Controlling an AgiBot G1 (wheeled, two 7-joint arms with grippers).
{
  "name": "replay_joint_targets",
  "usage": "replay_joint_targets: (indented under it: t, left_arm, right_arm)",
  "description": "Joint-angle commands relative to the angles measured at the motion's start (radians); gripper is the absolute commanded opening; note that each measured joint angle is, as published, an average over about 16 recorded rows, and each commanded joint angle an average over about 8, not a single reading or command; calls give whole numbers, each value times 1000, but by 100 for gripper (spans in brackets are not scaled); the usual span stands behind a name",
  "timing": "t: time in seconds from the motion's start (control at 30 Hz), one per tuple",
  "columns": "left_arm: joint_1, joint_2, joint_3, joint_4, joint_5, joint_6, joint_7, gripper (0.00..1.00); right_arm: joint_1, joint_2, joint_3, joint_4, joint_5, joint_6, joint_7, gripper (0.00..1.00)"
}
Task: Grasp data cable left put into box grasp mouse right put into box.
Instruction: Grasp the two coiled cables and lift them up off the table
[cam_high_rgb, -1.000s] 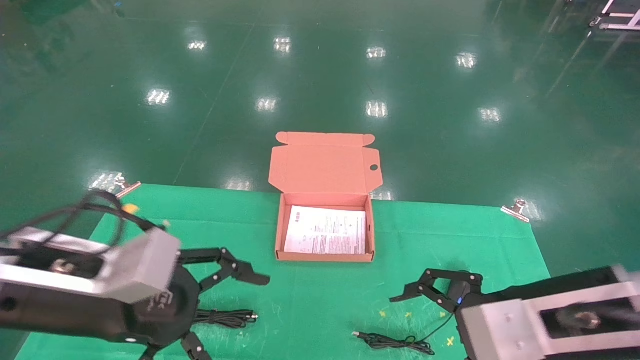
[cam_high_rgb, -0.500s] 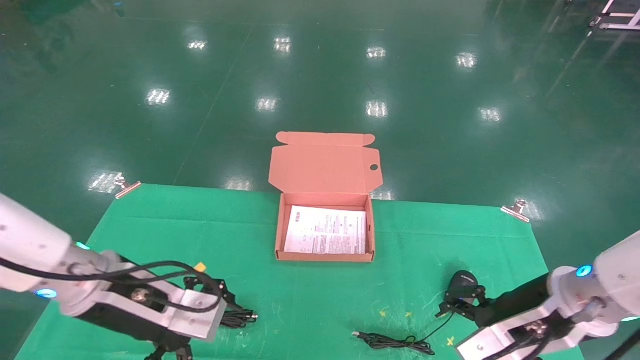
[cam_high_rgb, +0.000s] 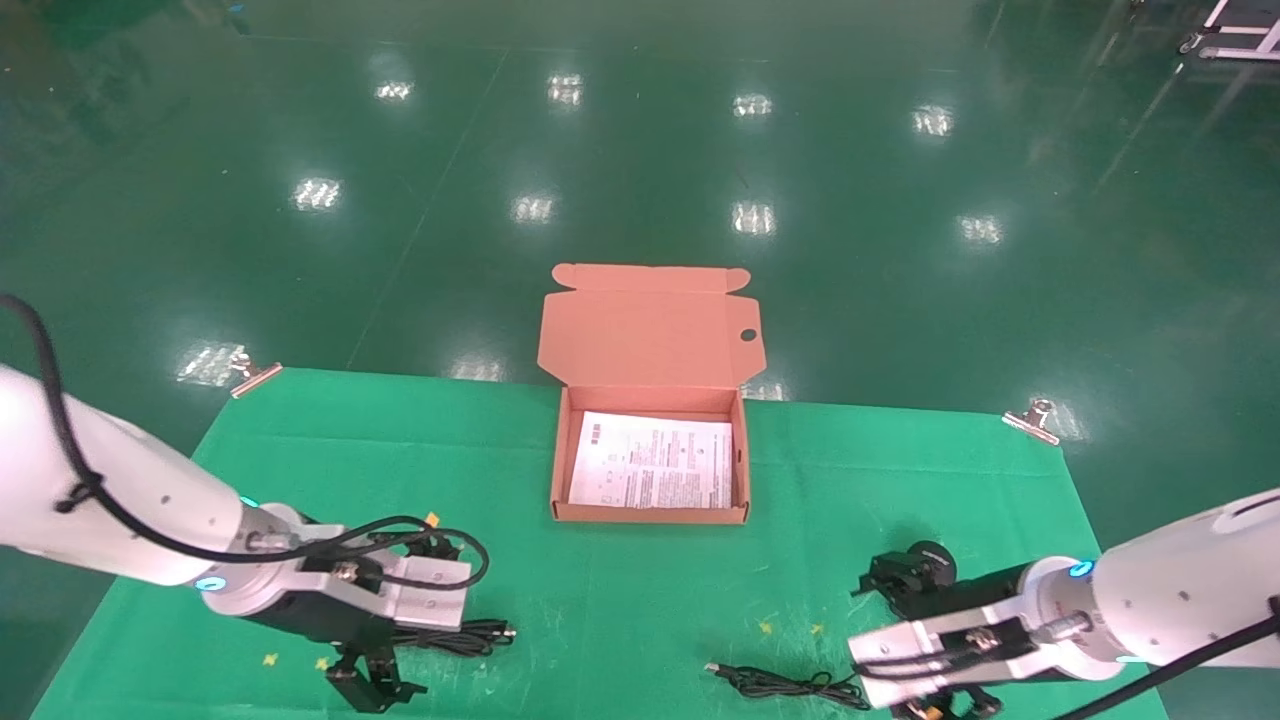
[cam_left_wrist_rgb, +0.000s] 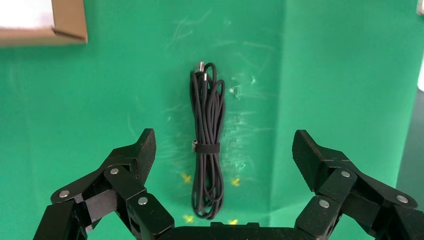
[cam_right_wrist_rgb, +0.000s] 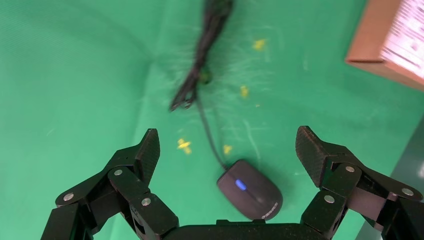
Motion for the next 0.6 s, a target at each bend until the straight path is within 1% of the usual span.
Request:
replay_joint_targets:
  t: [0.03, 0.2, 0.33, 0.47, 0.6]
  left_arm:
    - [10, 11, 5, 25, 24, -22, -25, 100]
    - [21, 48, 2, 154, 28, -63, -27, 100]
    - [23, 84, 2, 257, 28, -92, -6, 100]
    - [21, 122, 3, 351, 30, -117, 27, 100]
    - [19, 156, 4, 439, 29, -139, 67, 100]
  right_arm:
    - [-25, -5, 3, -1, -26, 48, 40, 100]
    - [-75, -20, 8, -12, -66, 120, 137, 100]
    - [-101, -38, 10, -34, -84, 150, 195, 100]
    - [-116, -63, 7, -73, -88, 166, 215, 100]
    - [-127, -88, 4, -123, -77, 181, 203, 100]
